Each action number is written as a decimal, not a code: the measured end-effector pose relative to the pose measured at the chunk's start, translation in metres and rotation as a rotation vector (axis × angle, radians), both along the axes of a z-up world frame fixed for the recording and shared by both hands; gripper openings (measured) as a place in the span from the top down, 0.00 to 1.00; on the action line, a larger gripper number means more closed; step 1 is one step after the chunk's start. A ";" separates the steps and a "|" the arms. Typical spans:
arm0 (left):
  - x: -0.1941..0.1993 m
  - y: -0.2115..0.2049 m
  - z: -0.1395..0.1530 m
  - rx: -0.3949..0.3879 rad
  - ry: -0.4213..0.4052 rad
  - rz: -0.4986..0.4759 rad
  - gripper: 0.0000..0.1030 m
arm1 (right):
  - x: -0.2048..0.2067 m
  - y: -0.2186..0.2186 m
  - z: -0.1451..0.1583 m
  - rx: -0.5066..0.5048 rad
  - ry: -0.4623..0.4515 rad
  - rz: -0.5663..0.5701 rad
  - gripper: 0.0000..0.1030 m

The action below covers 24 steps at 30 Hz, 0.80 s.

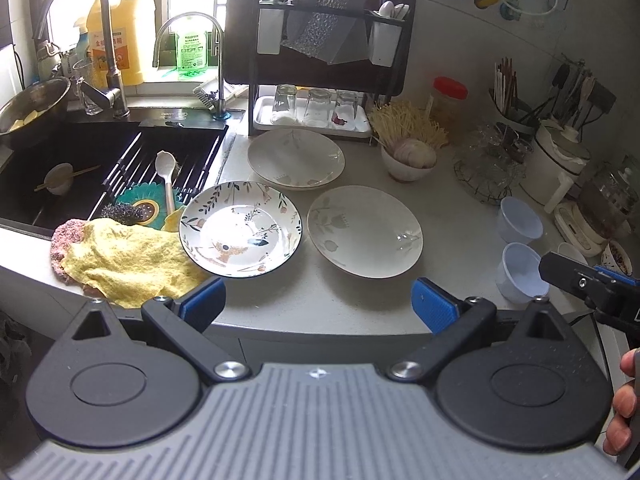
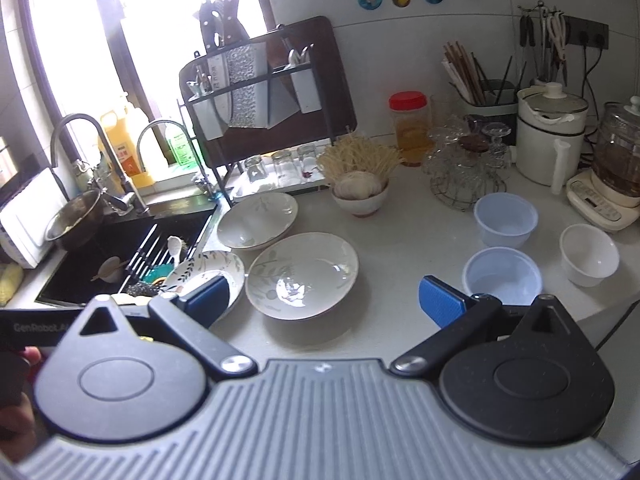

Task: Organize plates and bowls
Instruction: 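Move both grippers down to the rim of the deer-print plate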

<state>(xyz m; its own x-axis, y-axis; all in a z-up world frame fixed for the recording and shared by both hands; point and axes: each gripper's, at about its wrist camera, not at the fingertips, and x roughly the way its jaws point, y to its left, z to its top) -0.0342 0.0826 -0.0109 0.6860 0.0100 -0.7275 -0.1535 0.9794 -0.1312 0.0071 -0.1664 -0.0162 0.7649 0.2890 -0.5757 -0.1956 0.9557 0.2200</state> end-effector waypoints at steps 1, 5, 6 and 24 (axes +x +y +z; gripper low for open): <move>0.001 0.005 -0.001 0.002 0.003 0.000 0.02 | 0.001 0.006 -0.001 0.005 -0.001 0.003 0.00; 0.004 0.028 -0.006 -0.010 0.033 0.016 0.02 | 0.005 0.025 -0.004 0.031 0.020 0.014 0.00; 0.004 0.034 -0.007 -0.021 0.039 0.020 0.02 | 0.006 0.028 -0.005 0.039 0.027 0.014 0.00; 0.031 0.090 -0.044 -0.043 0.205 0.100 0.02 | 0.040 0.074 -0.032 0.121 0.157 0.018 0.01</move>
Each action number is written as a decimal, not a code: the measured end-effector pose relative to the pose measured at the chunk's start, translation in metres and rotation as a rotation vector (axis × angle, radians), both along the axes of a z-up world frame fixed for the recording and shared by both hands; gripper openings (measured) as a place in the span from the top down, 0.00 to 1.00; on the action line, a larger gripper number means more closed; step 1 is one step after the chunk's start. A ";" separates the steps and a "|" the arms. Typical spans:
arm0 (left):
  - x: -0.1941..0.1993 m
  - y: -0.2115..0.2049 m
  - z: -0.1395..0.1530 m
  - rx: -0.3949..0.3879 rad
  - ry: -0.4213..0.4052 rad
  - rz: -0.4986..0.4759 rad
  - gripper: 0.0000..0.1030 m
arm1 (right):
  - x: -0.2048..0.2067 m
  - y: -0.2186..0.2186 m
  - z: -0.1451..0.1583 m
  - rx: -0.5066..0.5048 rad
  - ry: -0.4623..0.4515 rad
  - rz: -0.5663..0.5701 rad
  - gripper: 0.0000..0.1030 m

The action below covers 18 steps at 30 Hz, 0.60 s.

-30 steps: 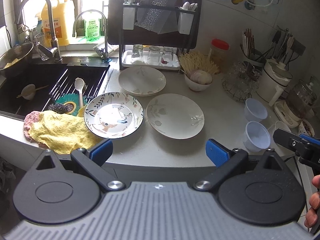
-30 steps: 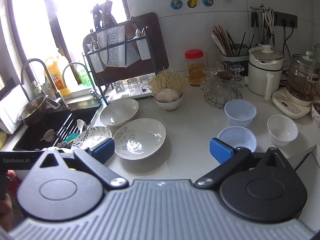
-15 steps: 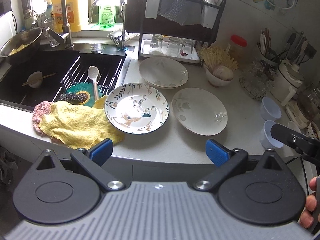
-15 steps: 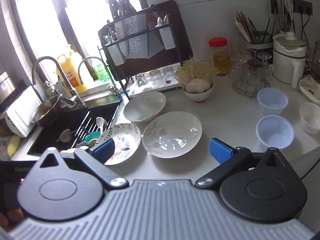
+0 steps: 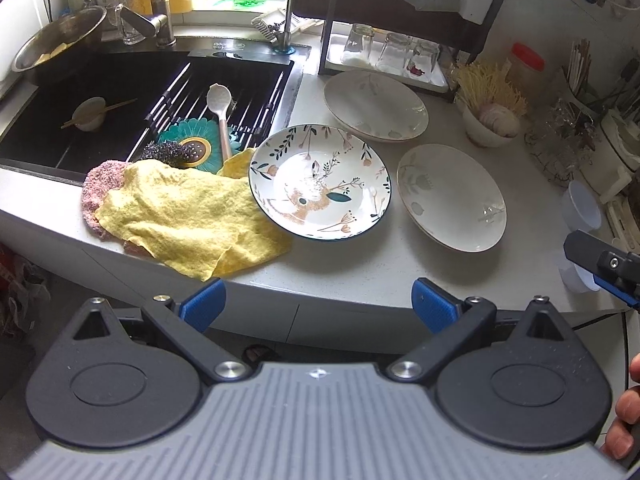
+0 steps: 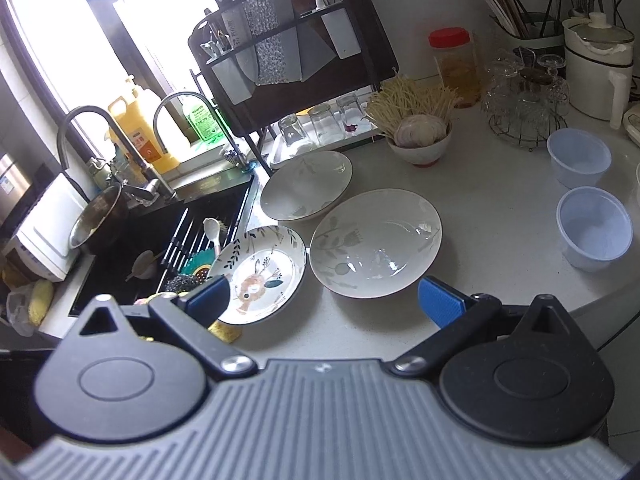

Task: Organize plates and bowls
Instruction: 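Move both grippers down to the rim of the deer-print plate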

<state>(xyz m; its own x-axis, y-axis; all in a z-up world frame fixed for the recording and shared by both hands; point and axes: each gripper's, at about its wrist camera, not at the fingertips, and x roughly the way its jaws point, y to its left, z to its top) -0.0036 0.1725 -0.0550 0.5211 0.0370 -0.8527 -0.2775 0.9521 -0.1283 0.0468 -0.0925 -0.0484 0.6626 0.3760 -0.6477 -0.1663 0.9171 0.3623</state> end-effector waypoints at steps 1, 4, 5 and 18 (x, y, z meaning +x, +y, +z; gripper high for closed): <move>0.003 0.002 -0.002 0.001 0.005 0.001 0.02 | 0.004 0.003 -0.003 0.007 0.010 0.001 0.01; 0.014 0.009 -0.007 -0.005 0.024 -0.002 0.02 | 0.016 0.012 -0.012 0.024 0.047 0.003 0.01; 0.018 0.014 -0.009 -0.007 0.028 -0.001 0.02 | 0.020 0.016 -0.015 0.026 0.058 0.002 0.01; 0.076 0.061 -0.039 -0.055 0.088 -0.012 0.02 | 0.081 0.054 -0.056 0.065 0.224 -0.032 0.04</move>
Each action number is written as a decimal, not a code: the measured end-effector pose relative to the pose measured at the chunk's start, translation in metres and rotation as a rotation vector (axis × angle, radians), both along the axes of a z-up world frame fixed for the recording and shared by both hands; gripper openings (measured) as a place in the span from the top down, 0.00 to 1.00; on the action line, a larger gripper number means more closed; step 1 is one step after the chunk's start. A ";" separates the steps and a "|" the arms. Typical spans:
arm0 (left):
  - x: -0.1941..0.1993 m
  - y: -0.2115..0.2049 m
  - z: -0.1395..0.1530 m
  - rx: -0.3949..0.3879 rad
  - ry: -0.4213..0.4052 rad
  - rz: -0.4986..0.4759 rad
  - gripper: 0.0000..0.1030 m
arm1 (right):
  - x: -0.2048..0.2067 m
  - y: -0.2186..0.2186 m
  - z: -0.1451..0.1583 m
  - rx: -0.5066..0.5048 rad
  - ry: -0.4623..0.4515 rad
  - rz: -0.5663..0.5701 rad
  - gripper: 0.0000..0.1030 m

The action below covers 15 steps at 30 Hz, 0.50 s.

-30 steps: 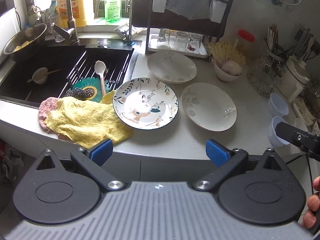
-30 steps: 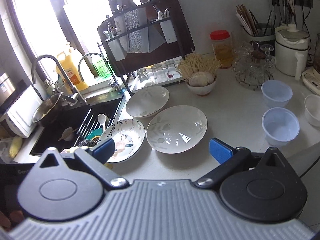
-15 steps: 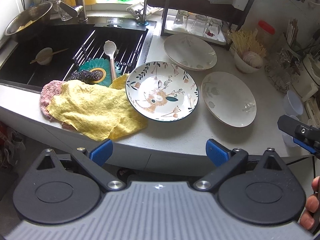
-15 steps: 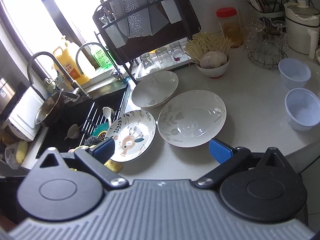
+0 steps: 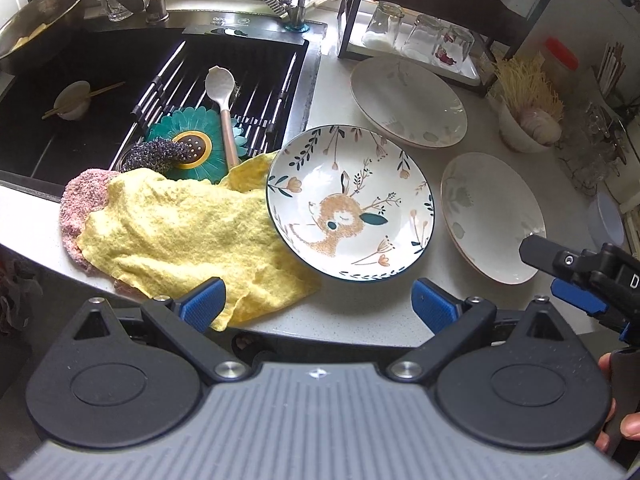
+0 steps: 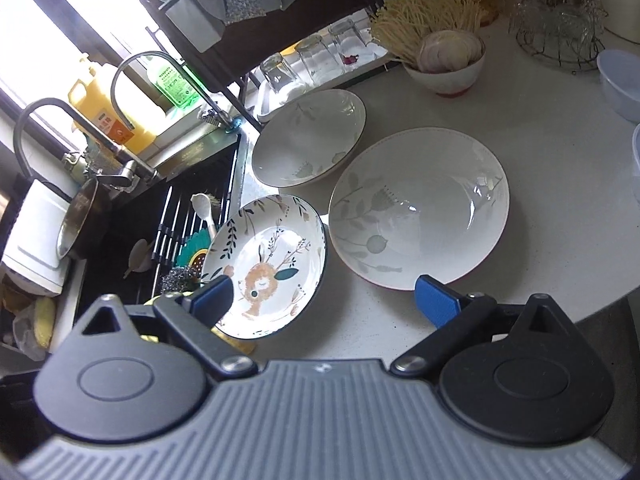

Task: Organize plates and bowls
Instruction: 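Move both grippers down to the rim of the deer-print plate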

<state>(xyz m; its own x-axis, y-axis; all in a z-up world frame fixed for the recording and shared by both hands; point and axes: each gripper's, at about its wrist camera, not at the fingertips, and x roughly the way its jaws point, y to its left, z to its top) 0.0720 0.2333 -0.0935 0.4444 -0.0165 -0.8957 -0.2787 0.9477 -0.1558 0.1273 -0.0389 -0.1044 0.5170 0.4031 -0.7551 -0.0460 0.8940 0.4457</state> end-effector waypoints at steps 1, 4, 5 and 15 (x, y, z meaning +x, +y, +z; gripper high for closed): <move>0.005 0.004 -0.003 -0.004 0.006 0.001 0.02 | 0.004 0.003 -0.003 0.003 0.015 -0.005 0.04; 0.020 0.015 -0.012 -0.024 0.021 -0.007 0.02 | 0.012 0.007 -0.011 0.013 0.053 -0.013 0.05; 0.023 0.019 -0.014 -0.027 0.016 -0.011 0.02 | 0.014 0.009 -0.014 0.023 0.066 -0.016 0.07; 0.061 0.046 -0.040 -0.035 0.012 -0.056 0.03 | 0.032 0.027 -0.052 0.100 0.217 -0.056 0.30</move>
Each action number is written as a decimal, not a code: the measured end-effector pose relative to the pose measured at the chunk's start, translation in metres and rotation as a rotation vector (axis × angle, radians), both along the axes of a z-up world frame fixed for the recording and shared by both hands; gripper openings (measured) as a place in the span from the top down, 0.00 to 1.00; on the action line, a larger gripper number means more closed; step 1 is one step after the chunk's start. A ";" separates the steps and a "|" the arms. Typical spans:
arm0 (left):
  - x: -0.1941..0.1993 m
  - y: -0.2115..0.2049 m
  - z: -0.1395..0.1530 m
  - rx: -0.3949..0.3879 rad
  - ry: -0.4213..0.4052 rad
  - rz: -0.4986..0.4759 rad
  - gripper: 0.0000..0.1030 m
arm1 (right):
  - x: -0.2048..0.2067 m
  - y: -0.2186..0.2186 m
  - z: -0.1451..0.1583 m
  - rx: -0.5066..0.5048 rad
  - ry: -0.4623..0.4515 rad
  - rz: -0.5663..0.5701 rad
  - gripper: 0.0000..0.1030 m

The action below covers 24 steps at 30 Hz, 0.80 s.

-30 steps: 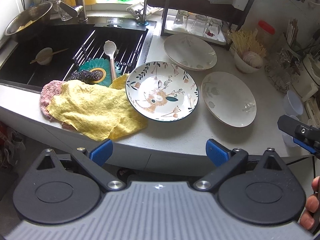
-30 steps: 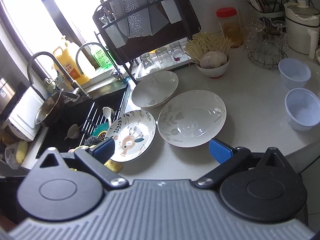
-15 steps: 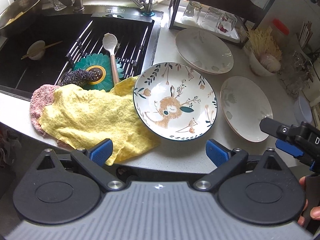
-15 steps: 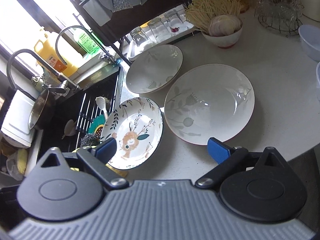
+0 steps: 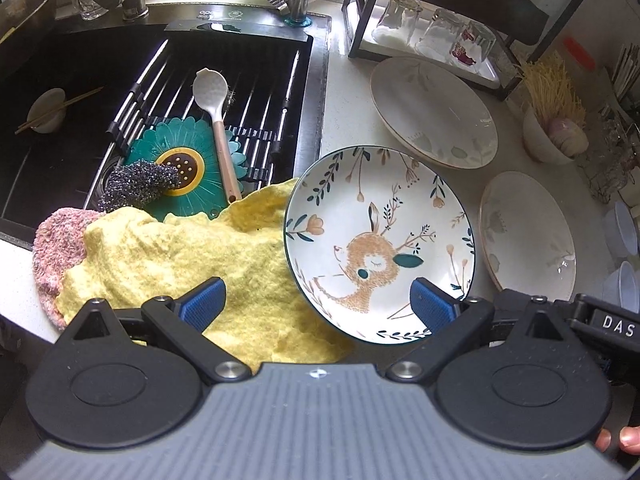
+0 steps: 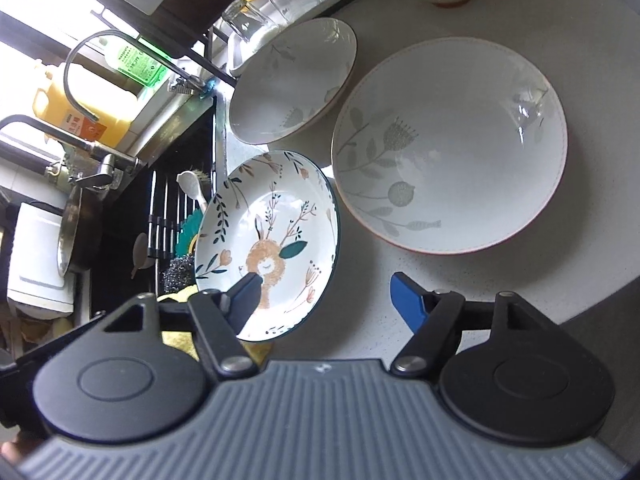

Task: Organize plates and bowls
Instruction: 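Move both grippers down to the rim of the deer-print plate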

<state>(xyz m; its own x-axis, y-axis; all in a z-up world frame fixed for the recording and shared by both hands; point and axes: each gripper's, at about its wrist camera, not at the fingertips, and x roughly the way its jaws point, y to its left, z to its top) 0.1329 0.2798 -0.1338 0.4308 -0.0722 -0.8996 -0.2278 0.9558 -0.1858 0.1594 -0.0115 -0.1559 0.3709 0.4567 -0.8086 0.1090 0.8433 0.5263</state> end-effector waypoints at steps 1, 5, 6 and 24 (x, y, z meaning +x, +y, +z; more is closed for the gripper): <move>0.004 0.002 -0.003 -0.003 0.004 -0.003 0.03 | 0.001 0.002 -0.004 0.004 0.012 -0.006 0.32; 0.017 0.011 -0.014 -0.053 0.003 -0.026 0.04 | 0.006 0.005 -0.019 0.058 0.056 -0.042 0.46; 0.020 0.012 -0.017 -0.054 0.004 -0.032 0.04 | 0.007 0.006 -0.022 0.056 0.070 -0.054 0.53; 0.083 0.038 -0.071 -0.113 0.030 -0.095 0.53 | 0.023 0.015 -0.045 0.008 0.036 -0.136 0.70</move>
